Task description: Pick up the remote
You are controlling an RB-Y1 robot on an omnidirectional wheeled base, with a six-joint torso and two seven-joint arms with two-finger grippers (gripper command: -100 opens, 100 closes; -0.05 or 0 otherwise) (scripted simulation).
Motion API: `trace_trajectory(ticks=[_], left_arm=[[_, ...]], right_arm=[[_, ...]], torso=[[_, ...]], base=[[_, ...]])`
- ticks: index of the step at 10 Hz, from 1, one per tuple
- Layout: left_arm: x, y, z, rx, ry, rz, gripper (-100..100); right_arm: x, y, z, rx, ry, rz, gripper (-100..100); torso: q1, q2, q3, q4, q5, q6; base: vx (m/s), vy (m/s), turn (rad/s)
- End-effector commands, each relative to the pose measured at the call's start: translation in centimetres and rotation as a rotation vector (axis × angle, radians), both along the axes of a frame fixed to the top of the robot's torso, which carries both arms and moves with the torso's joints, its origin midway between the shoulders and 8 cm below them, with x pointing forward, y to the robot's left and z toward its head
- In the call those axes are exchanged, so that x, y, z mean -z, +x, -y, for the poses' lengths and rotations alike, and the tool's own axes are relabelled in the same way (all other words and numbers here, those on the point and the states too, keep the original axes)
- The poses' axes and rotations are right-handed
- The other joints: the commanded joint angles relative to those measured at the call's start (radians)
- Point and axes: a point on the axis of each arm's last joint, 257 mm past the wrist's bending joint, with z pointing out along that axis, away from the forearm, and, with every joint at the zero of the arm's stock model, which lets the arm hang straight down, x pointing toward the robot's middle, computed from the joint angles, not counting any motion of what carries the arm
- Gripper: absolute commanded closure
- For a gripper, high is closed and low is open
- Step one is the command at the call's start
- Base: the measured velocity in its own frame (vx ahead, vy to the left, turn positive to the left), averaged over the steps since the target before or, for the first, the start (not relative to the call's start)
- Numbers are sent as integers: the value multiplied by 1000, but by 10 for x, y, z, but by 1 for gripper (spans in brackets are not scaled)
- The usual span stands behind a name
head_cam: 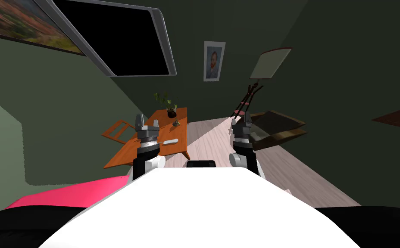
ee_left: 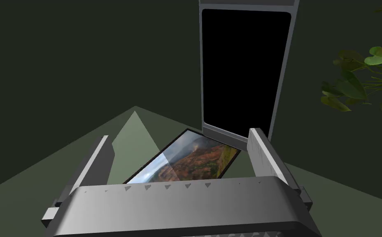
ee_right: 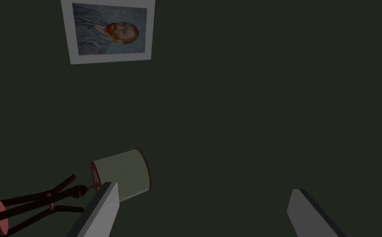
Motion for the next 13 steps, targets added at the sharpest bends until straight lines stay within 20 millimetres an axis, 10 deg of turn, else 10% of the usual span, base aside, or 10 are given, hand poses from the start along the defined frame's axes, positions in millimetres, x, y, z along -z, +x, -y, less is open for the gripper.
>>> trace_trajectory(ticks=[1, 13], left_arm=[[11, 8, 0, 25, 9, -41, -100], [127, 63, -50, 103, -178, -403, -100]], right_arm=[[0, 0, 0, 0, 0, 0, 0], [0, 0, 0, 0, 0, 0, 0]], torso=[[0, 0, 0, 0, 0, 0], [-1, 4, 2, 1, 0, 0]], base=[[-14, 3, -114], [-50, -10, -184]])
